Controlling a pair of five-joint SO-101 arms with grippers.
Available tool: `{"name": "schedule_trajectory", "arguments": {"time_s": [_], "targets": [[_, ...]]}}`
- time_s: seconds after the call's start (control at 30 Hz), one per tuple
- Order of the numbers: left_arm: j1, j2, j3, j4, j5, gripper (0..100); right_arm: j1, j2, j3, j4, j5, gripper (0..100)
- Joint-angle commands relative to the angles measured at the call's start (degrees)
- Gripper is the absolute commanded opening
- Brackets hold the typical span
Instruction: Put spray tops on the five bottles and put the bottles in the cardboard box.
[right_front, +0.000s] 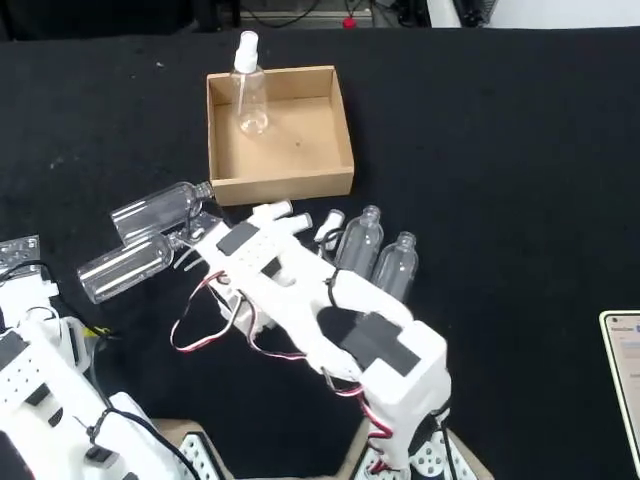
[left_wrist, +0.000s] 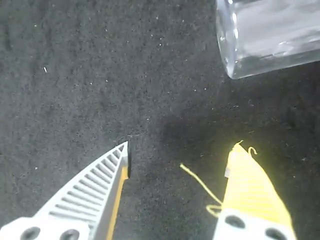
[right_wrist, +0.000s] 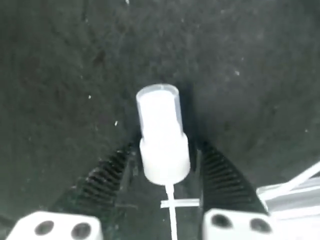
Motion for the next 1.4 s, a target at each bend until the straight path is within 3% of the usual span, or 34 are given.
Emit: {"name": "schedule_trajectory", "arguments": {"time_s": [0.0,0.13,0.23,0.4,0.73,1.07,1.37], "targets": [[0.66,-0.53,-2.59,0.53,0.09,31,-1.14,1.80,-4.09,-1.58,-0.79,17.8],[0.66,-0.53,-2.51,0.53,-2.02,31,-1.05,2.07,-2.77,-1.49,-0.88,15.2],[0.66,-0.53,-2.51,0.53,-1.93,31,-0.70,-0.75,-1.10,-1.85,-0.88,1.5],[2.07,-0.53,-2.07,0.18,-1.85,31,2.64,-11.82,0.48,1.05,-0.53,1.2],[17.54,-0.44,-0.92,-2.81,0.62,31,9.93,-41.01,-2.95,11.52,-0.35,1.1],[27.56,0.44,-22.73,17.23,0.35,31,22.86,-56.75,-1.54,11.87,-0.79,1.1],[29.23,17.85,-36.35,20.40,-10.64,31,24.18,-62.29,7.08,11.43,-0.79,1.1]]}}
